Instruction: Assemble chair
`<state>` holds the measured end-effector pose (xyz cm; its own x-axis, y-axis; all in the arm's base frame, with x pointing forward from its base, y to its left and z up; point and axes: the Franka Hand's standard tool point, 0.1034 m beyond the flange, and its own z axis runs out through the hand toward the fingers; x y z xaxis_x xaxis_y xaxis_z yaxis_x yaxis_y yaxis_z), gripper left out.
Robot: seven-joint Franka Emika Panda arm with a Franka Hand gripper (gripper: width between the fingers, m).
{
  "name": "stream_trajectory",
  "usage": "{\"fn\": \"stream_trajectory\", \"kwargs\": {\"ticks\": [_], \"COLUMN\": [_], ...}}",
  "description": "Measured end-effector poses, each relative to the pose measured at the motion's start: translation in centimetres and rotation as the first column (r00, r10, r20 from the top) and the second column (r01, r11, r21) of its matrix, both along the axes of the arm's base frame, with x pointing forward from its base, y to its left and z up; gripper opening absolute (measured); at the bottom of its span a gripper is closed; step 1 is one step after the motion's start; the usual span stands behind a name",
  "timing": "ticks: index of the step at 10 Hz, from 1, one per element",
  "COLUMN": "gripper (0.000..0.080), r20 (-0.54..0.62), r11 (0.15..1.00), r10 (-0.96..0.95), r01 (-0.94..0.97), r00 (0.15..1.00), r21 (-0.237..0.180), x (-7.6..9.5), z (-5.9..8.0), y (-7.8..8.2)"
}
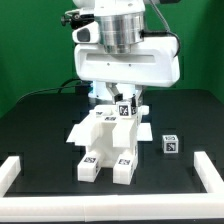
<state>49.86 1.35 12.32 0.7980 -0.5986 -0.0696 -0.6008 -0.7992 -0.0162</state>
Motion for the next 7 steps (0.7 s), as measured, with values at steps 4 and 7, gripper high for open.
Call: {"fn": "stream_trajectory", "kwargs": {"ticks": [4, 7], "gripper": [0.0282, 0.0494], "r20": [-0.012, -0.007], "r11": [0.964, 0.983], "r10": [-0.267, -0.186], "r01": [0.267, 0.186], "r00": [0.964, 0.983], "r21": [-0.007, -0.006], "x": [0.03, 0.07], "z": [-0.03, -0.04], "y": [0.17, 0.13]}}
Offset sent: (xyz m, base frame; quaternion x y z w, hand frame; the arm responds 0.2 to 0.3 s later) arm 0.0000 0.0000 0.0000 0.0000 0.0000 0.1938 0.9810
